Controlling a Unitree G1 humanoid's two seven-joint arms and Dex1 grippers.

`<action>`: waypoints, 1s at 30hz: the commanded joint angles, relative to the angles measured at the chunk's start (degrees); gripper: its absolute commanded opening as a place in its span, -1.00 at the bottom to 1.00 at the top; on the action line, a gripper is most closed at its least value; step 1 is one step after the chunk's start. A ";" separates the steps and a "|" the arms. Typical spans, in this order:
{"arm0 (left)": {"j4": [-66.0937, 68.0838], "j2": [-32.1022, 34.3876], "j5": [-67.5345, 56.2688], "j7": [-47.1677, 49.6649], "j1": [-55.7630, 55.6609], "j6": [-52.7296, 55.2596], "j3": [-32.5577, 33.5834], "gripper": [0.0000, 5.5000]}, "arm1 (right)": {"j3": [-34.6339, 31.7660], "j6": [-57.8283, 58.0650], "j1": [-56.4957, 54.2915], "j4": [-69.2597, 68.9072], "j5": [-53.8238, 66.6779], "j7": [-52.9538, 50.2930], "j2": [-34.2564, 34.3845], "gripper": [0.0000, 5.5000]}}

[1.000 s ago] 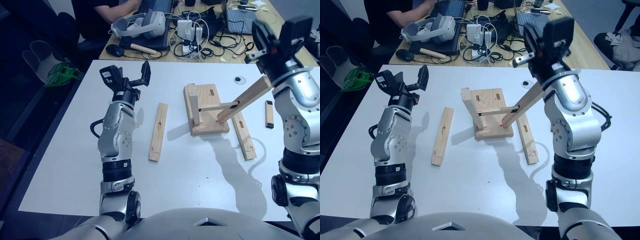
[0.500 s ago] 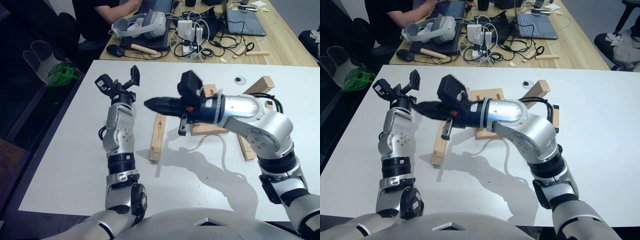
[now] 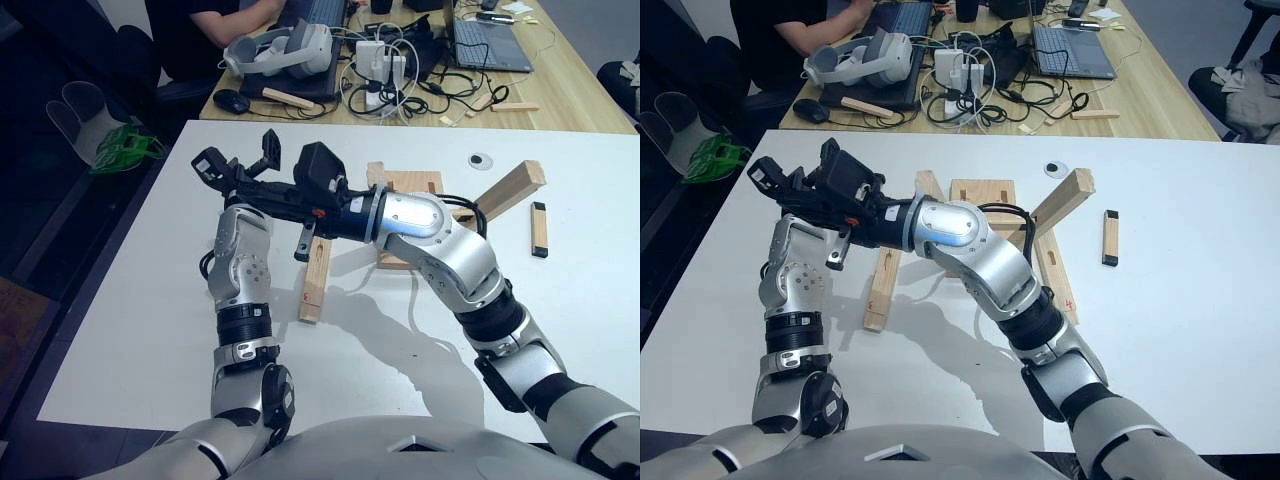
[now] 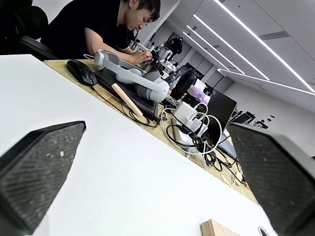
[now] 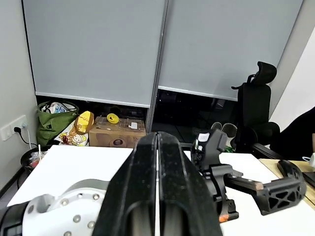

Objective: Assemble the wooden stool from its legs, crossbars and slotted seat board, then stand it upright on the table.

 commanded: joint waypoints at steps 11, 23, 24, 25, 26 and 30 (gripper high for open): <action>0.12 -0.26 -0.76 0.19 -0.73 0.66 -0.48 0.96 | -2.08 -2.90 2.63 8.18 -21.28 -16.63 0.05 -0.98; -1.01 0.21 -2.03 0.12 1.23 0.66 0.47 0.96 | -22.42 2.48 19.80 -6.46 -33.17 -28.01 -13.70 -0.98; -1.04 0.29 -2.09 0.06 1.37 0.68 0.58 0.96 | -24.97 2.43 21.35 -7.16 -34.05 -29.73 -14.13 -0.98; -1.08 0.35 -2.13 0.01 1.48 0.71 0.68 0.96 | -27.04 2.11 22.43 -7.60 -34.69 -31.10 -14.44 -0.98; -1.18 0.41 -2.17 0.01 1.64 0.80 0.78 0.96 | -28.75 0.74 23.19 -7.65 -35.78 -32.76 -15.04 -0.98; -1.56 0.46 -2.09 0.20 2.04 1.07 0.99 0.96 | -34.54 -3.68 24.87 -5.95 -37.55 -39.20 -14.60 -0.98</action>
